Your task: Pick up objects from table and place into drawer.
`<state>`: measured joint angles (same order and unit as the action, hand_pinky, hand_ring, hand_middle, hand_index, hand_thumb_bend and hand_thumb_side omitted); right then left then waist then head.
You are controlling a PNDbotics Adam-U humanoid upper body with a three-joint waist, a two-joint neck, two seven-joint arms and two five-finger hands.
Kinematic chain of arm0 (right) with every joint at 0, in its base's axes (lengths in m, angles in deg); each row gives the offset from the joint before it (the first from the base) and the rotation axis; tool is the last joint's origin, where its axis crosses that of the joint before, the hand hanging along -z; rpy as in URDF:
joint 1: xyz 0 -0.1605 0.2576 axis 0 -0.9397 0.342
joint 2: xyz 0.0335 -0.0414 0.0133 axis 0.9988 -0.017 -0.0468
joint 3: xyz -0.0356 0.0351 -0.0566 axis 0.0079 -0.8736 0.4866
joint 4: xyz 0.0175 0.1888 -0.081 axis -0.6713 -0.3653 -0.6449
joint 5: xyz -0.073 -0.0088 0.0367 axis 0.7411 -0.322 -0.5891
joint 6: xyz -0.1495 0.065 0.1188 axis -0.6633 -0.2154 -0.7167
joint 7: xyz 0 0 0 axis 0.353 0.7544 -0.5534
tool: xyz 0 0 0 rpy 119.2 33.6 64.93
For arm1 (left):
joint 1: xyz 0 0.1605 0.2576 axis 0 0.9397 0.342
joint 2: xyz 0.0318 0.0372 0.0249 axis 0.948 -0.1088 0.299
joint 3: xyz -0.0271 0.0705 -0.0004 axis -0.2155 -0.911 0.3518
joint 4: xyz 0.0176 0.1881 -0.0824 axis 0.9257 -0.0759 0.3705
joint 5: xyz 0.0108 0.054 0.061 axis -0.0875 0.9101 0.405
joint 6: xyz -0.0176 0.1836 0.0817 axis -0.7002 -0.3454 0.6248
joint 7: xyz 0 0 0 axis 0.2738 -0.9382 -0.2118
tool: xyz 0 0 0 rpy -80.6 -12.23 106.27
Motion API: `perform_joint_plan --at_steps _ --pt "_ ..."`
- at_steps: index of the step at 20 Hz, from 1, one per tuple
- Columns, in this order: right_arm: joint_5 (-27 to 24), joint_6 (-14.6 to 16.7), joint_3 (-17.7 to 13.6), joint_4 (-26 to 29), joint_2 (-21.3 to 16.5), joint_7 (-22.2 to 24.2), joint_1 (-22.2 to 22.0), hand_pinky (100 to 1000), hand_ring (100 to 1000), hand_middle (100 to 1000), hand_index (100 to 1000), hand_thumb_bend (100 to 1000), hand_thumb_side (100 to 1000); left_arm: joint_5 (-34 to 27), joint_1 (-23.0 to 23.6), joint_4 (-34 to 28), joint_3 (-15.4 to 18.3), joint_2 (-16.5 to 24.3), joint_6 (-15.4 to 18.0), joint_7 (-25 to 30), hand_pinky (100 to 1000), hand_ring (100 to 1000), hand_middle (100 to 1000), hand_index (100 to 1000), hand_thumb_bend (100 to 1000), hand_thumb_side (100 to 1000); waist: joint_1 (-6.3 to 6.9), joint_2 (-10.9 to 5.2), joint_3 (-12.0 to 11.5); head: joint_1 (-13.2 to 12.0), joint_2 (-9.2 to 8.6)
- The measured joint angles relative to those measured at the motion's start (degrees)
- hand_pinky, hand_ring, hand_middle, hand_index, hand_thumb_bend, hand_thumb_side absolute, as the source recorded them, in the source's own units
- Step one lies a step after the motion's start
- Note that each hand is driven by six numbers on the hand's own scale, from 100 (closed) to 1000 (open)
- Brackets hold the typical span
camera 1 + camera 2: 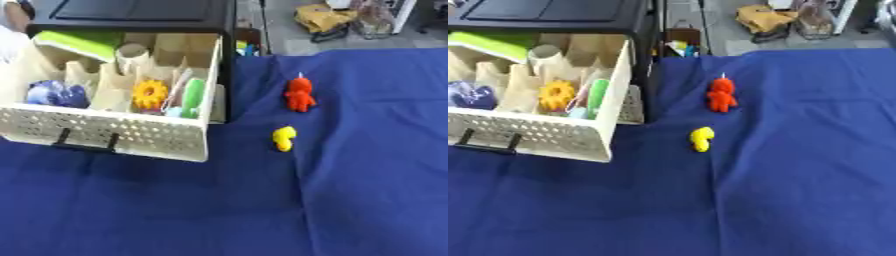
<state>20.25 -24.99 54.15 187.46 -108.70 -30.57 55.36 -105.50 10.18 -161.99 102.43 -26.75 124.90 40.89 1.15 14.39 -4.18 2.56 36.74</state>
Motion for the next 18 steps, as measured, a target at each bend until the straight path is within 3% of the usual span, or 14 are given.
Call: perform_joint_plan --at_steps 6,11,13,15,18 --pt "2.39 -3.58 6.98 -7.75 -0.36 4.76 2.11 778 855 722 880 343 1000 0.57 0.05 0.0 -0.1 0.28 -0.04 -0.04 641 778 755 875 156 981 -0.65 0.11 -0.02 0.27 -0.01" --pt "6.08 -3.86 11.63 -15.18 -0.05 9.98 4.28 800 866 766 903 354 1000 0.78 0.05 0.0 -0.4 0.77 -0.13 -0.13 641 778 755 875 156 982 -0.99 0.11 0.02 0.74 -0.07" --pt "9.46 -1.08 11.31 -21.42 1.86 18.49 8.02 806 866 777 905 354 1000 0.79 0.06 0.0 -0.43 0.78 -0.15 -0.15 641 778 755 875 158 983 -0.88 0.09 0.33 0.75 -0.08" --pt "13.92 2.43 8.86 -26.21 4.1 31.16 11.64 810 867 780 906 353 1000 0.81 0.15 0.0 -0.45 0.79 -0.16 -0.17 641 778 755 875 160 984 -0.85 0.03 0.46 0.75 -0.08" --pt "19.37 5.97 4.85 -28.74 6.6 47.3 14.25 814 867 789 909 351 1000 0.9 0.21 0.0 -0.46 0.81 -0.23 -0.23 642 778 755 875 159 985 -0.83 -0.07 0.64 0.77 -0.11"
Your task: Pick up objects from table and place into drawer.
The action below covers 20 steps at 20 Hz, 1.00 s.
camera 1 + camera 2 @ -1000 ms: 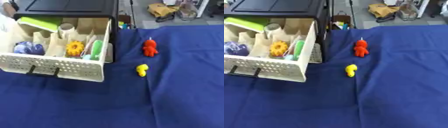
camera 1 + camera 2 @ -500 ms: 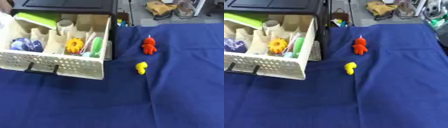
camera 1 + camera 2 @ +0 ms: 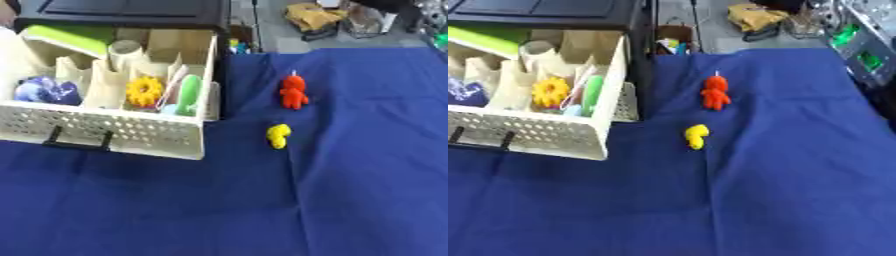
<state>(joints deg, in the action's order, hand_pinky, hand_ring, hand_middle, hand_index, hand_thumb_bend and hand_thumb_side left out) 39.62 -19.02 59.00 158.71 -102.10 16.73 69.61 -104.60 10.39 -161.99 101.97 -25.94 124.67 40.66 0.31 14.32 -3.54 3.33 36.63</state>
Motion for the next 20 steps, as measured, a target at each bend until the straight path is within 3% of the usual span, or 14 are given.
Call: perform_joint_plan --at_steps 2,5,11,20 --pt "2.5 1.24 -1.35 -0.77 1.09 6.08 0.56 816 867 794 909 354 1000 0.12 0.0 0.0 -0.01 0.05 -0.01 -0.01 642 778 755 874 158 984 0.0 -0.01 0.0 0.19 -0.1" --pt "5.25 2.28 -1.84 -2.37 2.42 10.4 1.06 817 869 798 911 366 990 0.26 0.0 0.0 -0.07 0.19 -0.05 -0.05 642 778 755 874 159 985 0.0 -0.02 -0.02 0.49 -0.46" --pt "8.98 2.81 -1.84 -5.73 3.81 12.76 1.29 817 876 786 908 393 979 0.34 0.0 0.0 -0.26 0.2 -0.06 -0.06 643 778 755 874 158 985 0.04 -0.02 -0.06 0.86 -0.51" --pt "10.74 3.47 -0.75 -8.66 4.19 14.86 0.15 824 878 798 912 390 966 0.34 -0.1 0.0 -0.3 0.2 -0.2 -0.2 643 777 754 874 158 985 -0.04 -0.19 -0.01 0.78 -1.01"
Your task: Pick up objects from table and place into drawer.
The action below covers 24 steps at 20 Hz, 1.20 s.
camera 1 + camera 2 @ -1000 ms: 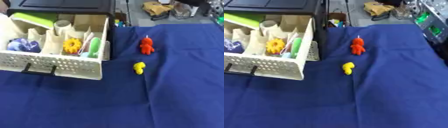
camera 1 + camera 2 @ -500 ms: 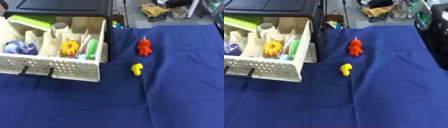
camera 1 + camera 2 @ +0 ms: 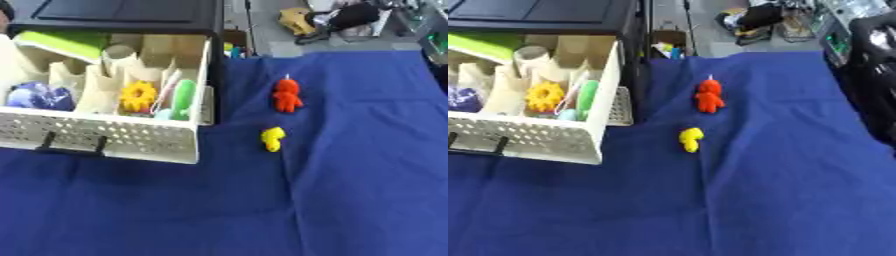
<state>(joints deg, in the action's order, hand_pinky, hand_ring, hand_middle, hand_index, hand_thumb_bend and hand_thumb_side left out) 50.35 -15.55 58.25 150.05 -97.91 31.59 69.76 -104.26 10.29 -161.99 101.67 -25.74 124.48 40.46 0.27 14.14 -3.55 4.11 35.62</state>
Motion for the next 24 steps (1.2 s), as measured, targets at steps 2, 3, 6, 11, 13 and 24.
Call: perform_joint_plan --at_steps 2,3,6,11,13,24 --pt "0.16 0.07 0.28 -0.8 0.05 -0.06 -0.41 823 879 798 915 405 965 0.0 -0.04 0.0 0.0 0.0 -0.03 -0.03 643 777 754 874 156 984 0.02 0.0 -0.02 -0.05 -0.06" --pt "0.34 0.14 0.42 -1.19 0.07 -0.13 -0.46 823 880 799 916 410 964 0.0 -0.05 0.0 0.0 0.0 -0.05 -0.05 642 777 754 874 156 984 0.04 0.0 -0.02 -0.07 -0.19" --pt "0.5 0.32 0.55 -2.23 0.41 -0.03 -1.05 823 887 796 932 441 952 0.0 -0.1 0.0 0.0 0.0 -0.06 -0.06 643 777 754 874 155 984 0.13 0.0 -0.02 -0.09 -0.48" --pt "-0.99 0.37 0.91 -2.53 0.53 1.26 -1.51 819 884 777 925 459 945 0.0 -0.27 0.0 -0.29 0.0 -0.06 -0.06 643 777 755 874 156 984 0.31 0.0 0.0 -0.09 -0.52" --pt "-2.03 0.06 1.17 -2.51 0.53 2.01 -1.82 816 882 767 917 465 944 0.0 -0.31 0.0 -0.32 0.0 -0.06 -0.06 643 777 755 874 155 984 0.3 0.0 0.0 -0.09 -0.53" --pt "-9.33 -2.11 3.88 1.85 0.5 5.94 -3.86 793 855 708 884 462 836 -0.05 -0.68 0.0 -0.59 0.0 -0.06 -0.06 643 778 755 874 155 983 0.04 0.0 -0.27 -0.1 -0.97"
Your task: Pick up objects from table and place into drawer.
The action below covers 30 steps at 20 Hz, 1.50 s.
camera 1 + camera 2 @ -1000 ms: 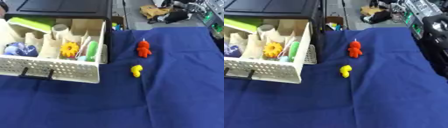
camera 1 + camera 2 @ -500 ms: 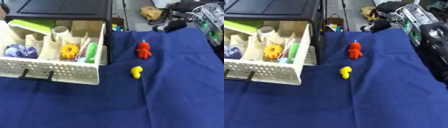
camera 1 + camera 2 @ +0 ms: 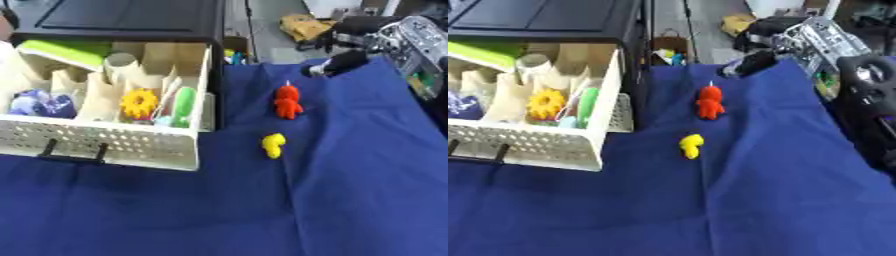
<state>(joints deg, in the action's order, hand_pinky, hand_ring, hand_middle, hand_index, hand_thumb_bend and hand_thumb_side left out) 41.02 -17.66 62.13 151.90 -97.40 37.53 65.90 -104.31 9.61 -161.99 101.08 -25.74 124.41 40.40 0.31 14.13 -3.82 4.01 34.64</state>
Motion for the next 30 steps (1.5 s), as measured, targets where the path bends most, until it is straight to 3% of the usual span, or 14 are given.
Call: perform_joint_plan --at_steps 5,12,27,30 --pt "-0.76 -1.17 1.2 0.59 0.01 1.33 -0.69 797 859 693 886 465 696 -0.2 -0.24 0.0 -0.09 0.0 0.0 0.0 643 778 753 874 155 983 -0.07 0.0 -0.32 0.01 -0.03" --pt "-0.12 -1.34 1.61 -0.65 1.03 3.2 -1.13 803 866 692 891 478 601 -0.49 -0.48 0.0 -0.11 0.0 0.01 0.01 643 778 752 875 157 984 -0.1 0.0 -0.65 0.17 -0.05" --pt "1.53 -1.25 1.58 -4.14 3.38 4.03 -1.66 800 867 682 892 498 610 -0.73 -0.73 0.0 -0.42 -0.07 0.13 0.13 639 777 749 875 156 984 0.29 0.38 -1.15 0.83 -1.0" --pt "1.96 -1.6 1.46 -5.06 4.06 3.68 -1.88 803 871 685 901 498 647 -0.75 -0.83 0.0 -0.43 -0.14 0.14 0.14 637 777 749 875 156 985 0.29 0.55 -1.23 1.19 -1.05"
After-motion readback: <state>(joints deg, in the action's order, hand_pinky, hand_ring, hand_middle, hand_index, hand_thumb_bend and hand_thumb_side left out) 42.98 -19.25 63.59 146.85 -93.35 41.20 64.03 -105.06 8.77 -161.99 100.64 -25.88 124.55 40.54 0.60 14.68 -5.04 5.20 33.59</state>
